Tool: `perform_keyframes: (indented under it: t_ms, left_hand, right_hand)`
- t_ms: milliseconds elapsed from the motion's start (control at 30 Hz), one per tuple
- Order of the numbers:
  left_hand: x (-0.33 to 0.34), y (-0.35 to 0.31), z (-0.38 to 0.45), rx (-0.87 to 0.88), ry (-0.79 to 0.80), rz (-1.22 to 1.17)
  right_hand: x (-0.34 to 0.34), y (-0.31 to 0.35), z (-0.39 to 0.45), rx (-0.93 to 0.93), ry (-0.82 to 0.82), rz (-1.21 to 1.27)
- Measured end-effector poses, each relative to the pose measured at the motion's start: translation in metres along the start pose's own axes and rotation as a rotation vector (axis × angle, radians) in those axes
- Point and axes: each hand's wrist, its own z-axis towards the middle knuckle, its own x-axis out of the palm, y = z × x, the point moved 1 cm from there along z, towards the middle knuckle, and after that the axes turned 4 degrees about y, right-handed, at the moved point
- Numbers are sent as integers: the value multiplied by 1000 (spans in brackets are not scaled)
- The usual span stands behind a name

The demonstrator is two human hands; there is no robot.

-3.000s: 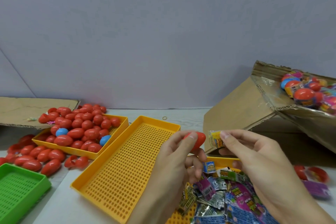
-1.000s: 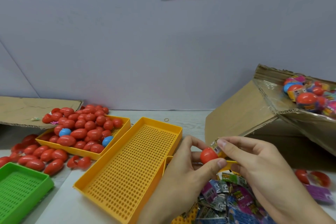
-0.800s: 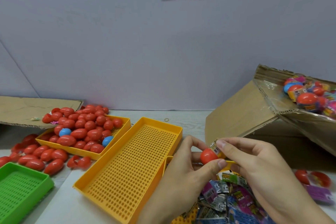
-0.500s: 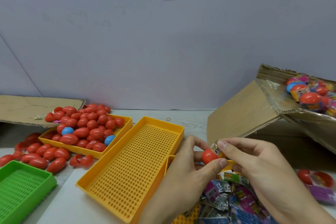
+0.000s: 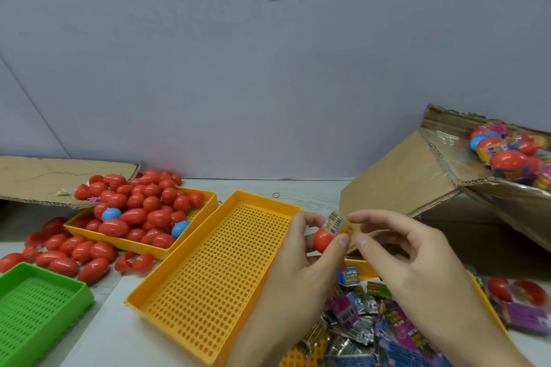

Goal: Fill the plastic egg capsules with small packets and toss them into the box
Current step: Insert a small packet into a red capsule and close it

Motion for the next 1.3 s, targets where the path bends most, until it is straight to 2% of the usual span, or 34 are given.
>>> perform_keyframes:
  t_ms: [133,233,333,600,733,900,1033,1300]
  left_hand:
    - [0,-1,1,-11,-30,-90]
    - [1,0,0,-19,-19,-71]
    - [1,2,0,-29,16,-44]
    - [2,1,-1,-69,64,-41]
    - [1,-1,-2,-79,28,-27]
    - [1,0,1,-8,-8,13]
    - [0,2,3,33,40,95]
    - [1,1,2,5,82,74]
  right_hand:
    - [9,1,-2,-69,38,-222]
    - [15,2,-2,-106,13,-384]
    - [17,2,-2,-140,-27,-446]
    - [16,2,-4,-202,-64,-404]
    - [16,3,-4,-219,-51,-409]
    - [17,6,-5,-256,4,-395]
    - [16,6,-5,-278,29,-392]
    - [14,2,-4,-282,-24,-407]
